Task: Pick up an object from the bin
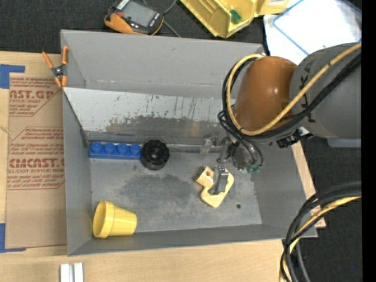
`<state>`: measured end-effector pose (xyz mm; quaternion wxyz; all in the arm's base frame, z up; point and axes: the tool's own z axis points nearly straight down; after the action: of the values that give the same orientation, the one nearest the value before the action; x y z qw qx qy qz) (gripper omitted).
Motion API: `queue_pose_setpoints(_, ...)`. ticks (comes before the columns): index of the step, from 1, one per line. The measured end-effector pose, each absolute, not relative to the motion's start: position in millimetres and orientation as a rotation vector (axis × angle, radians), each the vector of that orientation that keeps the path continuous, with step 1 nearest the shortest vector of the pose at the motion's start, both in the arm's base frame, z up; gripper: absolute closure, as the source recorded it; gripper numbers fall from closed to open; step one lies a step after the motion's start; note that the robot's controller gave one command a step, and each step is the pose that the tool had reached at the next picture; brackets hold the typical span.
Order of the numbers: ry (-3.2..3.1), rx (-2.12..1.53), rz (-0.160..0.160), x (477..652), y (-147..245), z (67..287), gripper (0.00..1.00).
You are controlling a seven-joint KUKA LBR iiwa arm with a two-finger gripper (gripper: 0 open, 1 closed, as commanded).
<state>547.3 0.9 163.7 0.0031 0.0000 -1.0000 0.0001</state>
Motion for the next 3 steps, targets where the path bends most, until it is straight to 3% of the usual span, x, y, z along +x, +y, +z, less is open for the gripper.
queue_pose_setpoints(1, -3.143, 0.0, 0.0, 549.2, 1, 168, 0.0)
queue_pose_setpoints(2, -3.136, 0.147, 0.002, 562.1, -76, 68, 0.0)
queue_pose_setpoints(3, -3.119, 0.496, 0.001, 571.1, -79, 70, 0.0)
